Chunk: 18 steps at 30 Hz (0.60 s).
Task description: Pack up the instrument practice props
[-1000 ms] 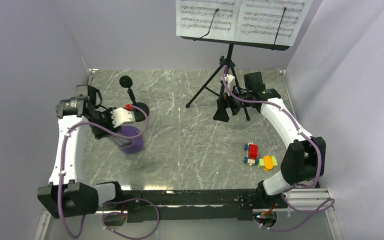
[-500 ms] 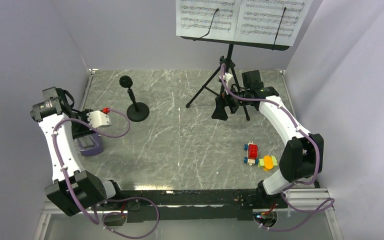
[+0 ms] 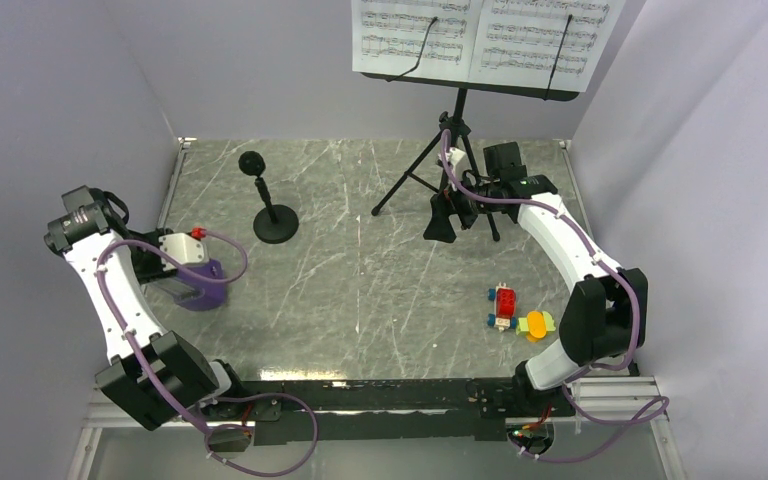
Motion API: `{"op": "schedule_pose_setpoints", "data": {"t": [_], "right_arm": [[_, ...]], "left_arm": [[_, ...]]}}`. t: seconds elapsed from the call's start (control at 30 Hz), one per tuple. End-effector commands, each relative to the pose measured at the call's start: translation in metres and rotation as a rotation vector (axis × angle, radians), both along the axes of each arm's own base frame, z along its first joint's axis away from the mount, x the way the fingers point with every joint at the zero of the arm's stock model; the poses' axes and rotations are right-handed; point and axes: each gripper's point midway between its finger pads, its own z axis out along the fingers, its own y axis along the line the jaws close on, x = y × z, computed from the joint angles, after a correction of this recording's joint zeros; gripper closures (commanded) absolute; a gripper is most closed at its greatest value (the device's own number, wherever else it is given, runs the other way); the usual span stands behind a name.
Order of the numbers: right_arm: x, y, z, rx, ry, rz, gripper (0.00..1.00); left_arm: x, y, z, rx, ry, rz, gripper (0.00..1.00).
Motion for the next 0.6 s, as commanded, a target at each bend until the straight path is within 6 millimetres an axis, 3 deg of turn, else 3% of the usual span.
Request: {"op": "schedule_pose_setpoints", "data": {"t": [0.0, 0.13, 0.37, 0.57], "right_arm": [[0.007, 0.002, 0.014, 0.003, -0.054, 0.008, 0.00], [0.006, 0.004, 0.011, 0.009, -0.040, 0.011, 0.00], [0.004, 0.008, 0.007, 0.013, -0.028, 0.017, 0.00], [0.007, 0.009, 0.005, 0.009, -0.023, 0.018, 0.00]], "left_arm": [[0.008, -0.001, 0.009, 0.014, -0.032, -0.077, 0.99], [0.014, 0.002, 0.021, 0.035, -0.062, -0.090, 0.99], [0.011, -0.011, 0.003, -0.042, -0.052, -0.088, 1.00], [0.016, -0.019, 0.008, -0.058, -0.085, -0.110, 0.97]]}}
